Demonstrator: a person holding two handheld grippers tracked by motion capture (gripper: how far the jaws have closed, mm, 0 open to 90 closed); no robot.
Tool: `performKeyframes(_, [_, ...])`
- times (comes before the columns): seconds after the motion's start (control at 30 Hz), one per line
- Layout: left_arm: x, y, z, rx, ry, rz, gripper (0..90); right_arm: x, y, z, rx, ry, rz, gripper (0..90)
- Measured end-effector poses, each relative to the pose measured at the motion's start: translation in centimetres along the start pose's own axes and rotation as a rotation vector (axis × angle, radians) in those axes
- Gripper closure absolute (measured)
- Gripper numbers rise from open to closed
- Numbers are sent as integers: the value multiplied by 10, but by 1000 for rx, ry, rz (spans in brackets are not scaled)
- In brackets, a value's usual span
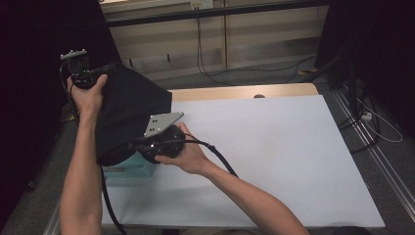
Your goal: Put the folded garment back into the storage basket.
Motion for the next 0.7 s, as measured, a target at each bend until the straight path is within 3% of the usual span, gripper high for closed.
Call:
performKeyframes(0.13, [-8,-12,-6,-30,37,-43,813,4,-5,-11,-8,4,-15,775])
performKeyframes(0.23, [-15,-22,-10,-54,39,-32,812,5,-11,-20,-25,5,-21,775])
performKeyframes(0.7, [-38,-57,-28,-127,85,-57,810,8,-25,-49,-63,21,-40,774])
Point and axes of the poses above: each handheld gripper's, and its own axes: z roughly backward along the jaws, y roughly out of its top, x roughly to its right, the point moved 2 cm from there along -z, roughly forward along the jaws, and after that the axes turned 15 degrees about y, right-handed, at the moved point
